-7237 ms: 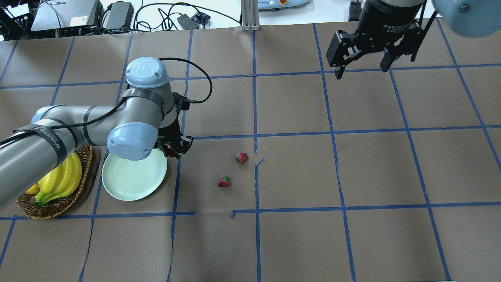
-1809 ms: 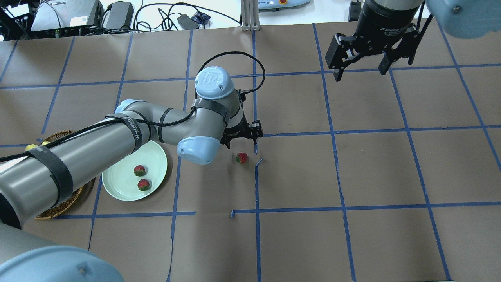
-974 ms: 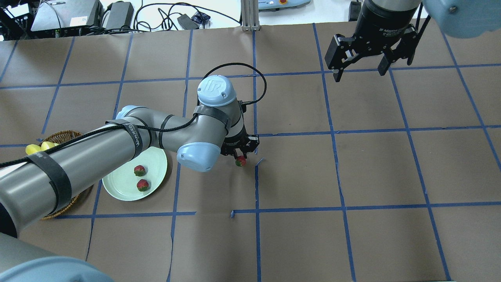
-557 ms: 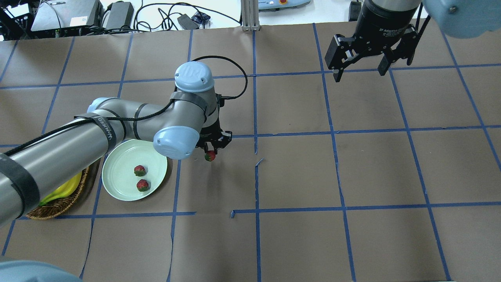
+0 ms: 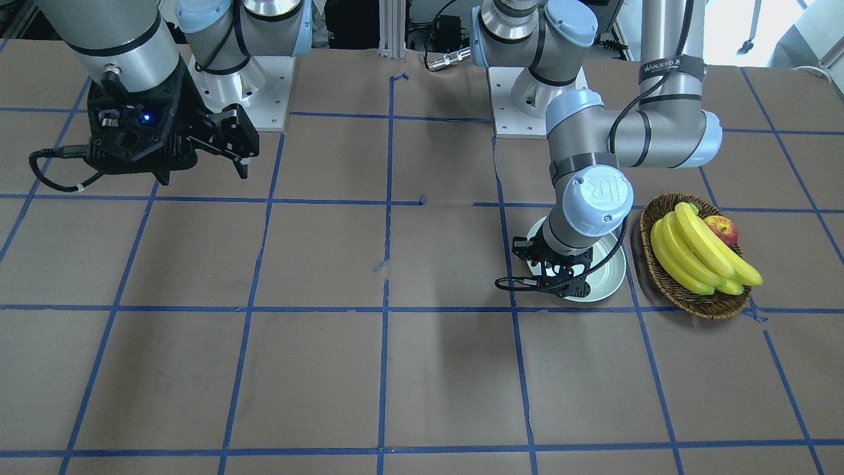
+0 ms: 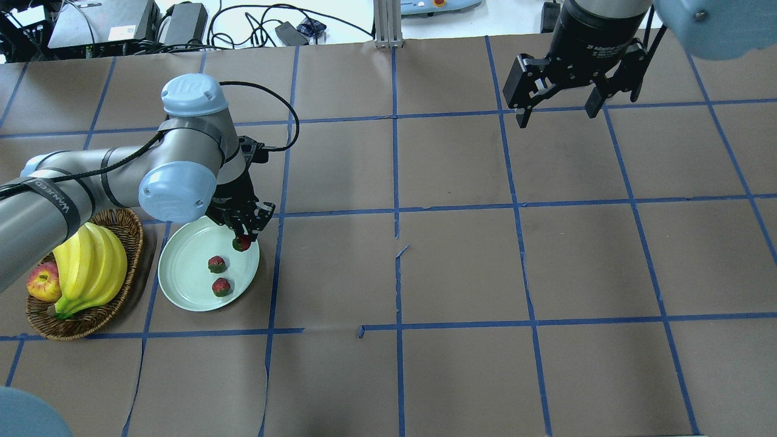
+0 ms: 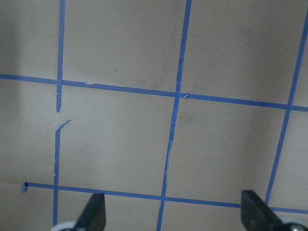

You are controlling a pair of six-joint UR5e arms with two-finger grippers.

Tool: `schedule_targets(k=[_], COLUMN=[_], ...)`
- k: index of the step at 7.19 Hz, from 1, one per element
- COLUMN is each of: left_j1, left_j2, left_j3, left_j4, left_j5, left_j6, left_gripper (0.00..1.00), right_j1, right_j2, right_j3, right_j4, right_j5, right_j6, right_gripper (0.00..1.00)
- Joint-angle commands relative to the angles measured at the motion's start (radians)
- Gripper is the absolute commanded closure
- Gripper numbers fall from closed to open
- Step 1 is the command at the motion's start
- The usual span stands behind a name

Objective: Collect all strawberries into plate
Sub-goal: 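Lower the last strawberry onto the green plate and release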

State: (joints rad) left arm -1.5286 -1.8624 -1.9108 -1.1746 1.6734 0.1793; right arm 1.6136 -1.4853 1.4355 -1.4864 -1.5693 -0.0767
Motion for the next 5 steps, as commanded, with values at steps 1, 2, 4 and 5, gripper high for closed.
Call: schedule_targets(k=[1, 2, 4, 5], left_j1=[0.018, 0.018, 0.013, -0.001], left_j2=[0.003, 0.006, 0.028, 0.058], left_j3=[-0.053, -0.048, -0.044, -0.012], left_j4=[0.015, 0.016, 0.076, 0.122], left_j5=[0.002, 0.003, 0.002, -0.007], left_j6=[0.014, 0.019, 0.003, -0.001], left_gripper=[0.01, 0.0, 0.0, 0.0], right_j1=[0.0, 0.0, -0.001, -0.001], right_j2=[-0.001, -0.001, 0.0, -0.001], right_j3=[-0.001, -0.001, -0.001, -0.001], right_j4=[0.0, 0.0, 0.002, 0.0], right_j5=[0.0, 0.0, -0.002, 0.0], right_j6=[0.0, 0.0, 0.0, 0.0], right_gripper=[0.0, 0.0, 0.0, 0.0])
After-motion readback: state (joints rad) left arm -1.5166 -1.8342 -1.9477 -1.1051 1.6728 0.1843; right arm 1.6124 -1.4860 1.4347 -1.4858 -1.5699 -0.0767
